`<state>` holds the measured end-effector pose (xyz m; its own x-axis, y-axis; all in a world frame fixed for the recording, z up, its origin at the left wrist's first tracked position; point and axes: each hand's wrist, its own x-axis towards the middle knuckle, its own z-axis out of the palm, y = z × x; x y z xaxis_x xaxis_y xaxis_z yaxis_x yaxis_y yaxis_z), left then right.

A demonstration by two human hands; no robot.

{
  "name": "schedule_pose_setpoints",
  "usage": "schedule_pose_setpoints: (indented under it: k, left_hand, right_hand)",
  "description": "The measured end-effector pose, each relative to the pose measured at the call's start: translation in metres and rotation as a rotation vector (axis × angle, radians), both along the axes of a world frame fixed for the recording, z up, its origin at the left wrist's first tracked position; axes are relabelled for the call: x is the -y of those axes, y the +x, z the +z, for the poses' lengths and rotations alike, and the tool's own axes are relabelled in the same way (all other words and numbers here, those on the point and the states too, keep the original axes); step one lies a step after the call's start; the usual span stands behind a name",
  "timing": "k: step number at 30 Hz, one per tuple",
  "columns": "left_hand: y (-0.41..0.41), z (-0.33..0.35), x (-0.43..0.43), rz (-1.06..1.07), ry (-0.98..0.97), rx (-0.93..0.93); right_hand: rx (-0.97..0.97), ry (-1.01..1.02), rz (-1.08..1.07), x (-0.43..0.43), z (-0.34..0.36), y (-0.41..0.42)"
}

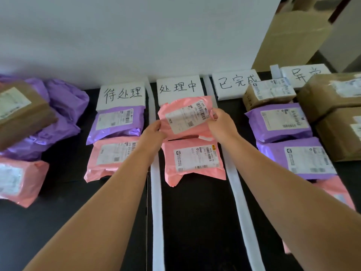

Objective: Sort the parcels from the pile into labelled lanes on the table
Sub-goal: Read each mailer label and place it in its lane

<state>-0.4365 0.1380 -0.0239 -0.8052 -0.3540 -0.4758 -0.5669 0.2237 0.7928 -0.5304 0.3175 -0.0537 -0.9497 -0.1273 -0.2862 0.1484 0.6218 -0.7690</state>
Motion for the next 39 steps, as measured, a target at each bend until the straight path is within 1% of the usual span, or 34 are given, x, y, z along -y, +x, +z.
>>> schedule_pose_setpoints:
  k: [2,5,13,19,22,27,34,39]
  left_hand:
    - [-0.003,-0.010,0.004,-0.046,-0.039,0.035]
    - [-0.001,-0.002,-0.001,-0.116,-0.068,0.083]
    - [0.022,0.010,-0.005,-0.123,-0.142,0.015]
    - [0.063,0.025,-0.005,-0.104,-0.262,0.002]
    - [0.089,0.034,0.002,-0.082,-0.296,-0.028]
    - [0.151,0.054,0.031,-0.026,-0.265,-0.044]
    - [0.262,0.061,0.112,-0.025,-0.310,-0.056]
    - [0.343,0.062,0.177,0.015,-0.318,-0.025]
  right_hand:
    - [0.053,0.002,0.040,0.001,-0.005,-0.001]
    - [0.103,0.004,0.068,0.000,-0.007,0.002]
    - [0.015,0.056,0.018,-0.007,0.007,0.017]
    - [-0.041,0.049,0.083,-0.001,0.037,0.059]
    - [-0.066,0.064,0.117,0.010,0.054,0.091]
    - [-0.115,0.060,0.161,0.040,0.088,0.157]
    - [-0.164,0.028,0.199,0.111,0.115,0.277]
    - [-0.101,0.035,0.230,0.177,0.110,0.355]
